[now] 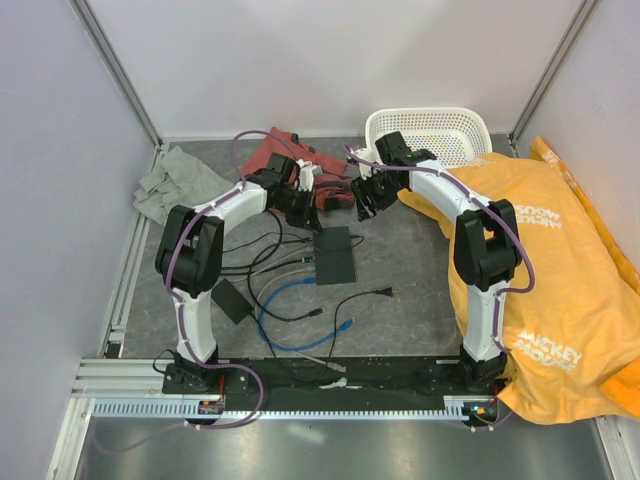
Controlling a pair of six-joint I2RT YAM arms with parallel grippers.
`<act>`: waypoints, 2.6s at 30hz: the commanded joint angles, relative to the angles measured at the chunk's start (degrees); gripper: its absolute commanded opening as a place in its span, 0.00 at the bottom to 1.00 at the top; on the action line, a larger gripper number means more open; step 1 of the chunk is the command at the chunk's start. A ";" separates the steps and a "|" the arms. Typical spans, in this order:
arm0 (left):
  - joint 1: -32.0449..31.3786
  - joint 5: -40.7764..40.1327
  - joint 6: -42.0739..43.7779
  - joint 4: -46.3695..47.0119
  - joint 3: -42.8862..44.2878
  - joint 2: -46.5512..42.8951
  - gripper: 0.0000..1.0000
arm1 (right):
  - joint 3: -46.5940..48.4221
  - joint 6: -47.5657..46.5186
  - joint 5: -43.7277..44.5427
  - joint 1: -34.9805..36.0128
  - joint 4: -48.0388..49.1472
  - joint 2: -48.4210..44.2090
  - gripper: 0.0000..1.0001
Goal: Pull the plug from the switch port
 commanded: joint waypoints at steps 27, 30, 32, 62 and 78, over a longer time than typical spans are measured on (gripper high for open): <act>-6.19 -11.65 -1.88 -1.65 -10.13 -11.02 0.02 | -7.31 3.95 2.93 2.04 5.62 0.04 0.64; -8.56 -12.80 -0.48 -1.65 -11.28 -12.87 0.02 | -6.43 3.87 3.19 2.04 5.45 0.04 0.64; -10.58 -12.62 1.09 -1.56 -11.72 -14.19 0.02 | -6.08 3.25 3.28 2.04 5.36 0.04 0.64; -6.37 -2.52 -1.97 4.15 -5.83 -4.00 0.02 | -3.36 -14.58 0.38 1.77 4.74 3.12 0.54; -3.39 18.31 2.07 5.82 -7.23 -1.44 0.02 | -16.01 -28.65 -5.77 1.68 13.09 -6.99 0.54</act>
